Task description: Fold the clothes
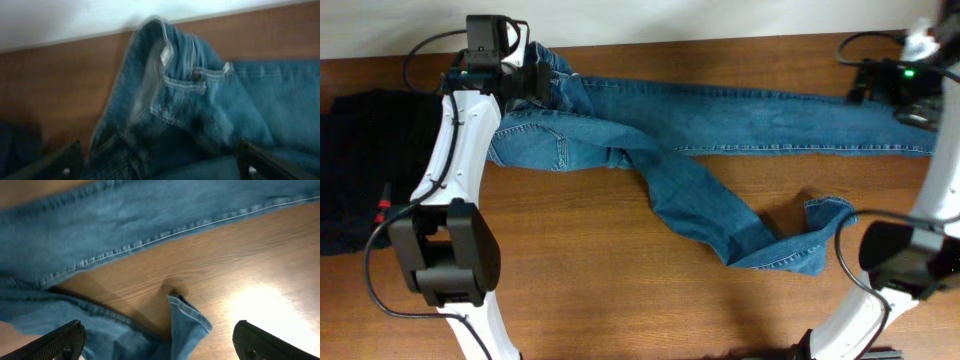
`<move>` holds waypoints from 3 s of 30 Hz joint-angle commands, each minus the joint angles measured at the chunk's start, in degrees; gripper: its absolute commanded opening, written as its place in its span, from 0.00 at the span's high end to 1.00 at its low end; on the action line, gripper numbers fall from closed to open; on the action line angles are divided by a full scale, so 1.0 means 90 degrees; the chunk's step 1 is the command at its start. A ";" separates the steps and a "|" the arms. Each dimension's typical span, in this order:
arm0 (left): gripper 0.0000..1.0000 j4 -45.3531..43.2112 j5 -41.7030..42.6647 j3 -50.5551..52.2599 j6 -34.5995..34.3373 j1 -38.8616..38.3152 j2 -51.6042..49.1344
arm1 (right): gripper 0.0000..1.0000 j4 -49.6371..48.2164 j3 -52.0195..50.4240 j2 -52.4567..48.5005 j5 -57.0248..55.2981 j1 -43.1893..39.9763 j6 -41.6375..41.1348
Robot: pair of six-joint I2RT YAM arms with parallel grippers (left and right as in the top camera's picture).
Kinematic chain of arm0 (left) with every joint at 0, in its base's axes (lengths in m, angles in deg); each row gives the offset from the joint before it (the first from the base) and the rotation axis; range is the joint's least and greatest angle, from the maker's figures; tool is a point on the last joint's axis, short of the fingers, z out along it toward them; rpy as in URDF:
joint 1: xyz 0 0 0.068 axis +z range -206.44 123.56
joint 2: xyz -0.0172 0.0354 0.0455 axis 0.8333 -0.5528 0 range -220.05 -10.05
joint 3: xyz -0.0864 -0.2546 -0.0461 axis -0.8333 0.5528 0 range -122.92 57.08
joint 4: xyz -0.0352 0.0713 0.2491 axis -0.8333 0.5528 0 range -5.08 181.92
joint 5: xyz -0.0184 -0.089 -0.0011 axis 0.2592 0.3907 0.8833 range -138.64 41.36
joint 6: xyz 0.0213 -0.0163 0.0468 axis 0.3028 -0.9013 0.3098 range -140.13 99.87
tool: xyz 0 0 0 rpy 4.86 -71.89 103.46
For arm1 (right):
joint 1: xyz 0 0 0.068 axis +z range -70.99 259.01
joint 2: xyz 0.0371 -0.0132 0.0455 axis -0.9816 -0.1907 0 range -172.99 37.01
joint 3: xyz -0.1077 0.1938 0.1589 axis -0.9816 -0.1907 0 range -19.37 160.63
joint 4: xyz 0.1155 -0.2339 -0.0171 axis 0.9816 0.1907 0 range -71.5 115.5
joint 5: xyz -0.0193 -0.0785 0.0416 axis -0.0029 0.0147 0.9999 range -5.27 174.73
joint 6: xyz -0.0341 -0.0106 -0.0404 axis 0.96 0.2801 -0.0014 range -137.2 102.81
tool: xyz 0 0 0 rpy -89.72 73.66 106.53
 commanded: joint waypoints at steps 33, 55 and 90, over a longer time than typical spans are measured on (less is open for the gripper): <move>0.01 0.0804 0.0413 -0.0063 0.0100 0.0219 -0.0512 | 0.01 0.0039 -0.4201 0.2635 0.0843 -0.0673 -0.0799; 0.01 0.0799 0.0410 -0.0063 0.0102 0.0219 -0.0515 | 0.01 -0.1919 -0.7992 0.4058 0.1217 -0.0690 -0.1647; 0.01 0.0799 0.0410 -0.0063 0.0102 0.0219 -0.0515 | 0.83 -0.3672 -0.9146 0.4036 0.0464 -0.0687 -0.2601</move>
